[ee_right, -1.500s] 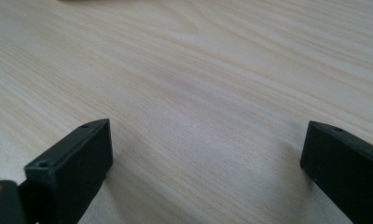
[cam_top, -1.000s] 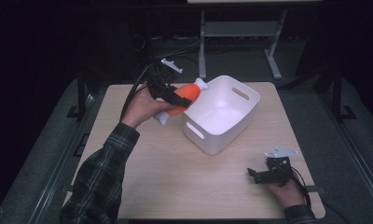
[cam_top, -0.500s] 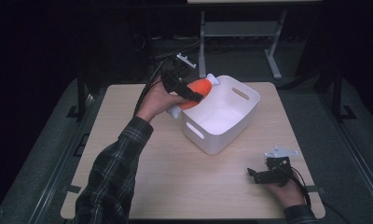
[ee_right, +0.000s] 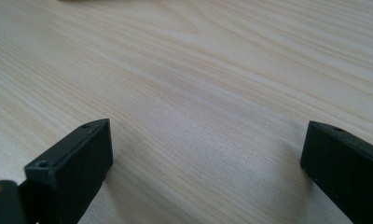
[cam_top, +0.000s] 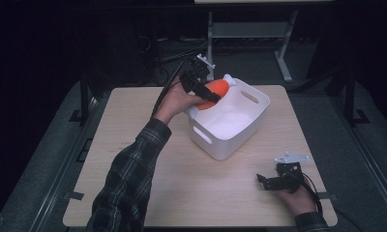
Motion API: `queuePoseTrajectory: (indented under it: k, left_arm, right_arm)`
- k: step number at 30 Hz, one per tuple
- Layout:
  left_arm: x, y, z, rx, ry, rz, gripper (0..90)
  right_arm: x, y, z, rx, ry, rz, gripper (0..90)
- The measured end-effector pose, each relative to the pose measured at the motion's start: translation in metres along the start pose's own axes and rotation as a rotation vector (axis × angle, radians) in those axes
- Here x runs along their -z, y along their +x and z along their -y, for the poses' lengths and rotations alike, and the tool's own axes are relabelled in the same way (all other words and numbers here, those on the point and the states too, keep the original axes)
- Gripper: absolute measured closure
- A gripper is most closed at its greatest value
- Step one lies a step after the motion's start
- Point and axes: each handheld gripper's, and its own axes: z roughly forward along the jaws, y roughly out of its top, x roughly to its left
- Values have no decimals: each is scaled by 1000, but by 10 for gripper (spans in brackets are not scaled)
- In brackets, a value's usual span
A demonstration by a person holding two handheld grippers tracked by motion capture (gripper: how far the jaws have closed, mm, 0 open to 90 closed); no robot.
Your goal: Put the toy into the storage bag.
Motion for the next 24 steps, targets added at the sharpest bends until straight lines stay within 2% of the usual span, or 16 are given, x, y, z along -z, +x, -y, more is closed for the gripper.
queuePoseTrajectory:
  k: [13,18,24]
  left_arm:
    - [-28,5,-2,0,20,0,297]
    - [-38,7,-2,14,20,1,294]
    - [-48,8,-1,11,40,0,289]
  right_arm:
    - [0,0,0,0,0,1,19]
    - [0,0,0,1,0,1,19]
    - [0,0,0,0,1,1,19]
